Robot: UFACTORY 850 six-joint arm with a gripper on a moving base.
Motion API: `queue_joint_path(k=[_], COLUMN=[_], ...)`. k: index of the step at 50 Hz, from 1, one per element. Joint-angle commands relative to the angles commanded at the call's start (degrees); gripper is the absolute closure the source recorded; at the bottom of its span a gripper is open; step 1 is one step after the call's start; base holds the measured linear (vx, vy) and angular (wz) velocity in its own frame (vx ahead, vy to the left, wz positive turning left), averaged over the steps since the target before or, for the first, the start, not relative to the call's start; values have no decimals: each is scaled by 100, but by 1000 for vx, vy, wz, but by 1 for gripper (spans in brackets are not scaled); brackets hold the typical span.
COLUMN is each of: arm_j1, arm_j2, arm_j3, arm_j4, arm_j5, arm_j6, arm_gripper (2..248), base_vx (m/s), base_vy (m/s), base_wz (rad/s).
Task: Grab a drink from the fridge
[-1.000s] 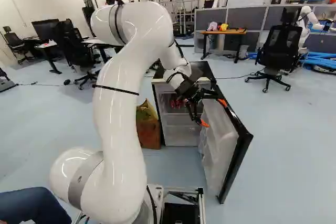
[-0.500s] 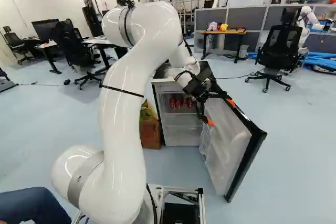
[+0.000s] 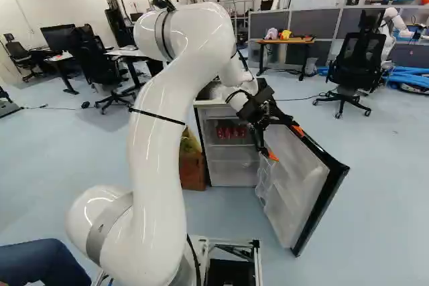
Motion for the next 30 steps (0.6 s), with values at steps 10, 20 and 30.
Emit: queue_joint_path(k=[10, 20, 30], arm_j1=[39, 84, 144], arm_j2=[146, 320, 508], arm_j3=[347, 746, 1154], arm_j4=[-360, -920, -1517], arm_j5=[14, 14, 14], arm_j6=[0, 0, 0], arm_gripper=[3, 3, 3], base_vx=[0, 0, 0], base_vy=[0, 0, 0], base_wz=[0, 0, 0])
